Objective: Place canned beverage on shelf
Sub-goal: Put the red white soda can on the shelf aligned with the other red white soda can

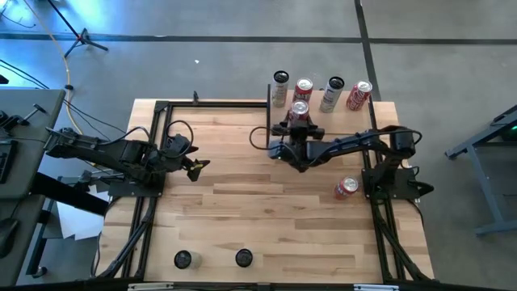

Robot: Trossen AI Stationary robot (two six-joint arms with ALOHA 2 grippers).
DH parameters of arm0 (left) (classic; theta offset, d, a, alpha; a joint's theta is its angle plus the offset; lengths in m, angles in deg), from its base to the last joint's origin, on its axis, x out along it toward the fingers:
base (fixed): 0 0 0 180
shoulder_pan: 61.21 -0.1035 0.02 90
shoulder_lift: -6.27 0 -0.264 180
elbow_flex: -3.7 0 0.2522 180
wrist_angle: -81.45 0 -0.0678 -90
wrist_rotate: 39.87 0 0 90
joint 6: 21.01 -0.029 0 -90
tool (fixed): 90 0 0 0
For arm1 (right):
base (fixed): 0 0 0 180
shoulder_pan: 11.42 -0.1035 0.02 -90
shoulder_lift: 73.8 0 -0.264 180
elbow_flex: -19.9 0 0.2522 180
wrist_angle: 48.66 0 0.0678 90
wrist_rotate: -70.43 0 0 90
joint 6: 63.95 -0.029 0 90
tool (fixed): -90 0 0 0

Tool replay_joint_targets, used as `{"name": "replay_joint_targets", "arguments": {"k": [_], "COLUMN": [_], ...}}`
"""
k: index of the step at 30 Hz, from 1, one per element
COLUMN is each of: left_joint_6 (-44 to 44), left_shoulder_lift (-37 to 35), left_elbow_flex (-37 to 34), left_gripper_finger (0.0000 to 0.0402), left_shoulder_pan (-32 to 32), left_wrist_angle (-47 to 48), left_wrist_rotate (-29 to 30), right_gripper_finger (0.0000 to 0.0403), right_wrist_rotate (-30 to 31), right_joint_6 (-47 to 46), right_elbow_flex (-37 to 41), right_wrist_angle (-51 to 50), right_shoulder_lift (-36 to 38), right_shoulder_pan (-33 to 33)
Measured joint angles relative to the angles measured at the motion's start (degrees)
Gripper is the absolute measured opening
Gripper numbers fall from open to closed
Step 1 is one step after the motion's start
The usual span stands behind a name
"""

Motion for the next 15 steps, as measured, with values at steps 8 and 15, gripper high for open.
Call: {"name": "replay_joint_targets", "arguments": {"k": [8,15], "left_joint_6": [0.0,0.0], "left_shoulder_lift": [0.0,0.0], "left_elbow_flex": [0.0,0.0], "left_gripper_finger": [0.0337,0.0337], "left_shoulder_pan": [0.0,0.0], "left_wrist_angle": [0.0,-0.1], "left_wrist_rotate": [0.0,0.0], "right_gripper_finger": [0.0299,0.0301], "right_wrist_rotate": [-5.5,-7.9], "right_joint_6": [-27.3,-48.8], "right_elbow_flex": [0.0,0.0], "right_wrist_angle": [-29.4,-57.7], "right_shoulder_lift": [7.3,10.9], "right_shoulder_pan": [0.1,-0.7]}}
